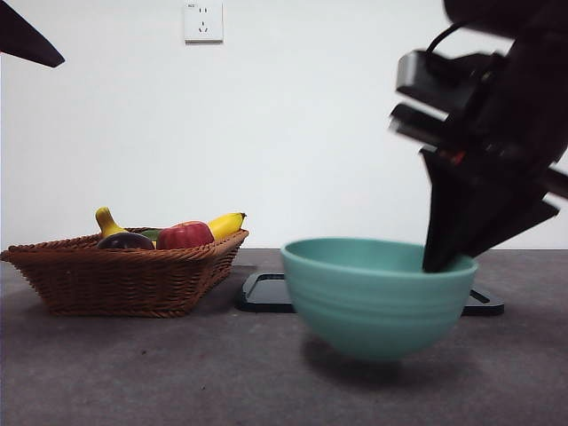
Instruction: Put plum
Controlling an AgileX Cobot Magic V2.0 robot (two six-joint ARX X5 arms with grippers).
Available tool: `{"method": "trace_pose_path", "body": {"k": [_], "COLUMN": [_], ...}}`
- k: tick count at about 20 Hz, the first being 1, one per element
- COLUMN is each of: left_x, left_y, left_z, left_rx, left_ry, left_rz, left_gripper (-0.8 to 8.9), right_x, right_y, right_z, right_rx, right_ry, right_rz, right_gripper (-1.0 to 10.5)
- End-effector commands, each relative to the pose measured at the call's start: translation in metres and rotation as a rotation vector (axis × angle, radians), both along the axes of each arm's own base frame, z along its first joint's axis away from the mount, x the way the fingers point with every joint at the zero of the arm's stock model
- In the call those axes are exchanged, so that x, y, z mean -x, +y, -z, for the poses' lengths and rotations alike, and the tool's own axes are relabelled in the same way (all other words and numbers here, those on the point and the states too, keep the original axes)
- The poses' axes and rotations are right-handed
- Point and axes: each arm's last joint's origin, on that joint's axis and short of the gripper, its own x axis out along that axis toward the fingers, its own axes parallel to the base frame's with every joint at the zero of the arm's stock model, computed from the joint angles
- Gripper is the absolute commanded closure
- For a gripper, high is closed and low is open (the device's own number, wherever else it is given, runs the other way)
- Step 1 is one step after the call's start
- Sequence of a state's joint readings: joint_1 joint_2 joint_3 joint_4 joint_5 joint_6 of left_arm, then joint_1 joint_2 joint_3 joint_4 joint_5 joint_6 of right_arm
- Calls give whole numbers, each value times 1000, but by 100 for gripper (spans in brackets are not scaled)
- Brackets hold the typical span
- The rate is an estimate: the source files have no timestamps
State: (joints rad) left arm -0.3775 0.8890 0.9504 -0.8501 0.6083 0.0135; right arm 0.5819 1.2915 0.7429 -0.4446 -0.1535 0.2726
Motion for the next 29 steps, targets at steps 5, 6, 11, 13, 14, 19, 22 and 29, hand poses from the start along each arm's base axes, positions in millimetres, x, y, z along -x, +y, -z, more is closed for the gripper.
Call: {"method": "trace_pose_path", "body": {"k": [5, 6, 11, 13, 14, 19, 22, 29], "left_x": [-1, -1, -1, -1, -1, -1, -1, -1], "left_y": [-1, -1, -1, -1, -1, -1, -1, -1], "left_z": [-2, -2, -2, -2, -2, -2, -2, -2], "left_rx": [-1, 0, 0, 0, 0, 0, 0, -1], "left_ry": [-9, -9, -9, -9, -9, -9, -9, -9], "left_rz": [15, 15, 15, 15, 15, 15, 15, 15], "left_gripper": [380, 380, 380, 380, 380, 380, 380, 380], "right_x": [-7, -7, -3, -3, -2, 7, 20, 68], "right_y": [8, 8, 12, 11, 11, 4, -5, -33], "right_z": [13, 13, 12, 10, 6, -36, -70, -113], "right_rx": [52, 50, 45, 39, 34, -30, -76, -248], "right_ry": [4, 2, 6, -2, -11, -106, -175, -182], "right_rz": [24, 24, 3, 2, 3, 3, -7, -131], "right_gripper": [935, 934, 666, 637, 637, 637, 637, 637]}}
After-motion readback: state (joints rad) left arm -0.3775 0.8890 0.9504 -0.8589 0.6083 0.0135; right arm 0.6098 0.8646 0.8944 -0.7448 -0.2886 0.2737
